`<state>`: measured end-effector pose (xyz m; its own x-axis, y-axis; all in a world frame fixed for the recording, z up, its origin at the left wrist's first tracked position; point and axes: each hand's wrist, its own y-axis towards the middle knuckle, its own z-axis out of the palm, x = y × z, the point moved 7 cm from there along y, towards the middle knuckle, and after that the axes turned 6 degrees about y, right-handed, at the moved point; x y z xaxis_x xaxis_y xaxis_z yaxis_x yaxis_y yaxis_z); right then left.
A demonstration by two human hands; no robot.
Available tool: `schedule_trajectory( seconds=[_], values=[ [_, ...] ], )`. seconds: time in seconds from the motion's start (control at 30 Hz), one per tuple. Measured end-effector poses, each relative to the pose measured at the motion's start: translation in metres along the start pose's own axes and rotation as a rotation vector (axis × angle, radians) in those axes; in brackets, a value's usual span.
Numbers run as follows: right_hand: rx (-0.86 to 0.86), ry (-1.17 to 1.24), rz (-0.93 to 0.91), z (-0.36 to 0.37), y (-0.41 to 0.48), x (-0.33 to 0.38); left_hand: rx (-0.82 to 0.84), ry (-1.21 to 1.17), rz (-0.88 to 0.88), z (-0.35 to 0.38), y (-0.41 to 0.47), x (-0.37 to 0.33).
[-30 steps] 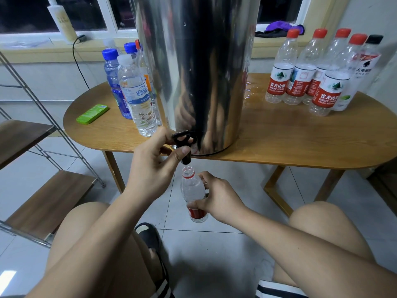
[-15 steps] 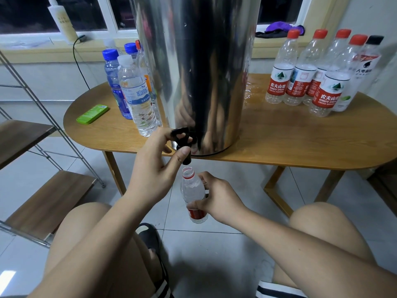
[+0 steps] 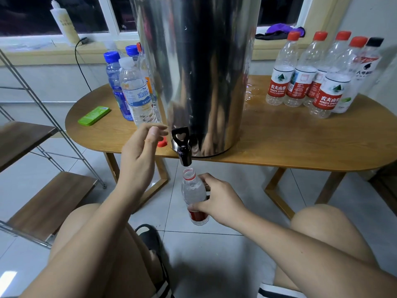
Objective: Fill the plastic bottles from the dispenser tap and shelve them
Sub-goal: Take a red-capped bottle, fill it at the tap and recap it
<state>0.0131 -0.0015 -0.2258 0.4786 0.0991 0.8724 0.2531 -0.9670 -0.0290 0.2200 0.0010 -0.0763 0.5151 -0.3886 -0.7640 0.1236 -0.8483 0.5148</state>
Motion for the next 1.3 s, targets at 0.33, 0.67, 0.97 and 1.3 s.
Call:
schedule_trajectory(
  seconds=[0.33, 0.67, 0.97, 1.3],
  values=[
    [-0.009, -0.003, 0.000, -0.004, -0.004, 0.004, 0.037, 0.469, -0.058, 0.006, 0.039, 0.054],
    [0.008, 0.005, 0.000, -0.008, -0.014, 0.011, 0.160, 0.639, -0.105, 0.019, 0.047, 0.076],
    [0.033, -0.001, -0.013, -0.013, -0.022, 0.012, 0.154, 0.305, -0.131, -0.008, -0.007, 0.041],
    [0.046, -0.072, -0.060, -0.006, -0.030, 0.018, 0.369, 0.081, -0.079, 0.011, -0.054, 0.015]
  ],
)
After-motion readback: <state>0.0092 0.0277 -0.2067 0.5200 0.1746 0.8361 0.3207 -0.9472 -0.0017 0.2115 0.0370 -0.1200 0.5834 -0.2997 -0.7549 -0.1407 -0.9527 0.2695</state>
